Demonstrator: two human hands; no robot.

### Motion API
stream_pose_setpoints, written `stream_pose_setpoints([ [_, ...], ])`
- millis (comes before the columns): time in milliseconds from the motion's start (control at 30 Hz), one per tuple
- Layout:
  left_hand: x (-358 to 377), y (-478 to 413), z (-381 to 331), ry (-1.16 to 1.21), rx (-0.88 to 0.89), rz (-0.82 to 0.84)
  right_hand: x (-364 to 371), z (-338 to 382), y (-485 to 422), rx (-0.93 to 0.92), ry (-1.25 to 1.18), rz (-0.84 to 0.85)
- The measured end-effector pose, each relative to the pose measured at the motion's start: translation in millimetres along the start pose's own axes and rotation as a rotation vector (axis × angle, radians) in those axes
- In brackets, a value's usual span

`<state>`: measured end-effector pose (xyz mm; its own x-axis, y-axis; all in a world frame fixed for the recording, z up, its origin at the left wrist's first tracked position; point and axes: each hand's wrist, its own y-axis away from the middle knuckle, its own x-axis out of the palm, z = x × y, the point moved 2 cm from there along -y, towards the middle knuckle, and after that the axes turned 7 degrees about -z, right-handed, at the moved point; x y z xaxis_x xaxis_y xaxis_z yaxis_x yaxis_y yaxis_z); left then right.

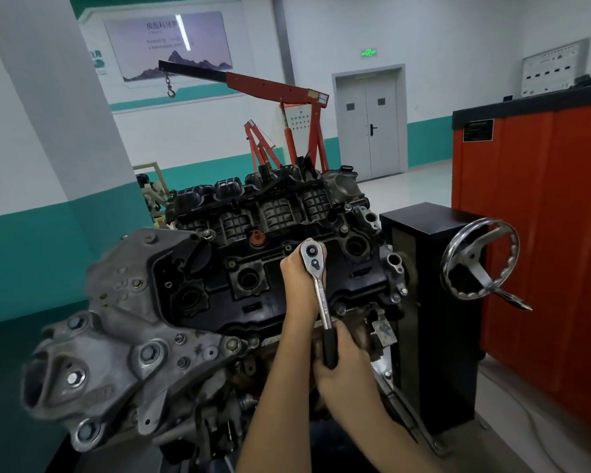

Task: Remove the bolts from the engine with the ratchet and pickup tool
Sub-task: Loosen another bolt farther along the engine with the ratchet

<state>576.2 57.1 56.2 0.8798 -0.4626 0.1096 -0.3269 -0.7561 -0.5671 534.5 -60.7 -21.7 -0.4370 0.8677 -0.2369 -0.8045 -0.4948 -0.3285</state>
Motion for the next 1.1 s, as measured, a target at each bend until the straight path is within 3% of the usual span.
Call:
stream_pose_setpoints([
  [133, -4, -3, -7, -0.124, 0.112, 0.122, -62, 2, -25, -0.151, 0.235, 0.132],
  [233, -4, -5, -11, -0.167, 0.103, 0.194, -121, 18, -78, -0.327, 0.7, 0.198],
  [333, -7, -3, -10, -0.141, 0.076, 0.162, -136, 44, -115, -0.554, 1.104, 0.116],
  [433, -10, 0, -6, -0.064, 0.016, 0.073, -120, 30, -98, -0.508, 1.062, 0.023],
  [600, -2, 6, -8, -0.029, 0.019, 0.041, -48, -5, -19, -0.134, 0.308, -0.025],
  [733, -3, 2, -8, -0.075, 0.006, -0.003, 6, 5, 3, -0.014, 0.003, -0.012],
  [867, -9, 0, -6, -0.089, 0.043, 0.091, -61, 5, -27, -0.167, 0.246, 0.148],
  [967, -7, 2, -9, -0.107, 0.041, 0.14, -124, 24, -79, -0.364, 0.669, 0.259],
  [1033, -8, 1, -8, -0.119, 0.035, 0.139, -140, 43, -108, -0.518, 1.003, 0.23],
  [1100, -11, 1, -7, -0.117, 0.017, 0.13, -139, 48, -116, -0.6, 1.1, 0.132],
])
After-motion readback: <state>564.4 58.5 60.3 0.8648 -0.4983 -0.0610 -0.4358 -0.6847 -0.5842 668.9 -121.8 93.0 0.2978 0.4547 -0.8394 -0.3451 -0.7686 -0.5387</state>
